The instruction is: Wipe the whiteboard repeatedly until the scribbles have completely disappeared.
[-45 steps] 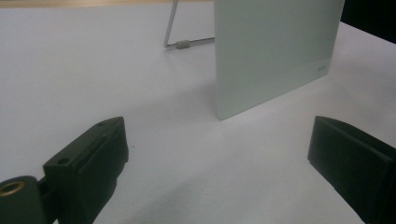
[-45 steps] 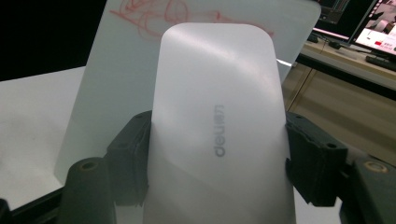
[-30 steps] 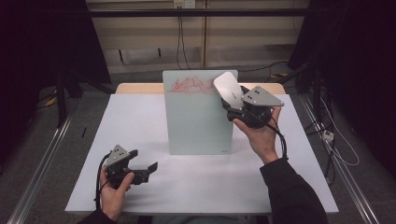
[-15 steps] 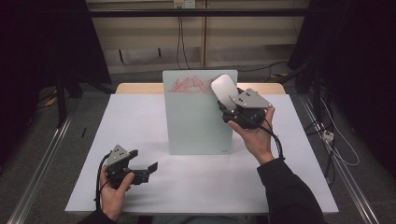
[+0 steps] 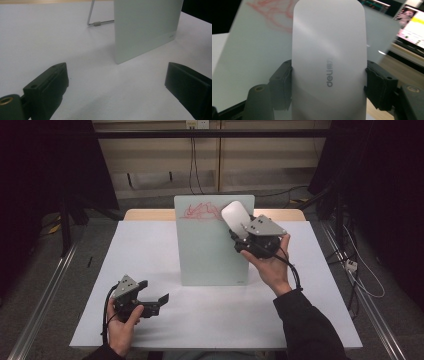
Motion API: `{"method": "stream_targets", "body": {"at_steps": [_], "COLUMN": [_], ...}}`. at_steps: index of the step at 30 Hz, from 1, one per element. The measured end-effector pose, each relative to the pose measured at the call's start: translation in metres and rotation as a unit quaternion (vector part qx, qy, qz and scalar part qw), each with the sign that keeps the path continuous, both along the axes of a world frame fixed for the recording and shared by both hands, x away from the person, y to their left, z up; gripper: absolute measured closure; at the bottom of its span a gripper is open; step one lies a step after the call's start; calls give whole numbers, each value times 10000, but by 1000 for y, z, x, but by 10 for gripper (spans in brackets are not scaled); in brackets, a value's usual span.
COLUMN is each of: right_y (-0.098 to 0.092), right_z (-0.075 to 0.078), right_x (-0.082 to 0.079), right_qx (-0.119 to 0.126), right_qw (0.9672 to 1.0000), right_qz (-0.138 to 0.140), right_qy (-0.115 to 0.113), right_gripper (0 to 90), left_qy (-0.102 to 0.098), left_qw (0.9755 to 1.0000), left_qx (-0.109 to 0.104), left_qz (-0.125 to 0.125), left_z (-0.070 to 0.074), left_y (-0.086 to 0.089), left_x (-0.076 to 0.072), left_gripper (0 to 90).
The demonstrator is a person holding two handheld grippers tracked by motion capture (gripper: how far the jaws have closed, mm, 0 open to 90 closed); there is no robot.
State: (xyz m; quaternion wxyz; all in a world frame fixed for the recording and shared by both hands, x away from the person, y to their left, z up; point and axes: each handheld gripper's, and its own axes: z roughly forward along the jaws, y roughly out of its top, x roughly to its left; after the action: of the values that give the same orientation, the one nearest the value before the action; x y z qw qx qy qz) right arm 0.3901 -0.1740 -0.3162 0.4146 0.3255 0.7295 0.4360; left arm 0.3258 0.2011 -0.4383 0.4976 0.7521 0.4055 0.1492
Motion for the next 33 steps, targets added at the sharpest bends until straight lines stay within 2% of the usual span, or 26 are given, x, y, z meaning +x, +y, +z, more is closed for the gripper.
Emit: {"method": "stream_targets", "body": {"at_steps": [2, 4, 6, 9, 14, 16, 21, 26, 29, 33], "right_y": [-8, -13, -11, 0, 23, 25, 15, -2, 0, 17], "right_z": [7, 11, 10, 1, -20, -23, -9, 8, 9, 0], "right_x": [2, 3, 4, 2, -5, -6, -2, 4, 5, 3], "right_qx": [94, 186, 146, 76, -221, -261, -159, 115, 196, 14], "right_qw": [9998, 9994, 9995, 9999, 9989, 9986, 9997, 9997, 9994, 10000], "right_qz": [-185, -258, -274, -83, 339, 372, 133, -202, -249, -31], "right_qy": [-70, -95, -108, -30, 236, 252, 94, -88, -104, -55], "right_gripper": [313, 313, 313, 313, 313, 313, 313, 313, 313, 313], "left_qy": [2, 3, 0, 2, 4, 3, 2, -5, 0, 10], "left_qw": [10000, 10000, 10000, 10000, 10000, 10000, 10000, 10000, 10000, 10000], "left_qx": [0, 1, -4, -1, 6, 39, 4, -5, -5, -1], "left_qz": [2, 4, 1, 1, -5, -26, -2, -1, -4, -9], "left_z": [0, 0, 0, 0, 0, 0, 0, 0, 0, 0], "left_y": [0, 0, 0, -1, -1, 0, 0, 0, 0, 0], "left_x": [0, 0, 0, 0, 0, 0, 0, 0, 0, 0], "left_gripper": [49, 49, 49, 49, 49, 49, 49, 49, 49, 49]}}
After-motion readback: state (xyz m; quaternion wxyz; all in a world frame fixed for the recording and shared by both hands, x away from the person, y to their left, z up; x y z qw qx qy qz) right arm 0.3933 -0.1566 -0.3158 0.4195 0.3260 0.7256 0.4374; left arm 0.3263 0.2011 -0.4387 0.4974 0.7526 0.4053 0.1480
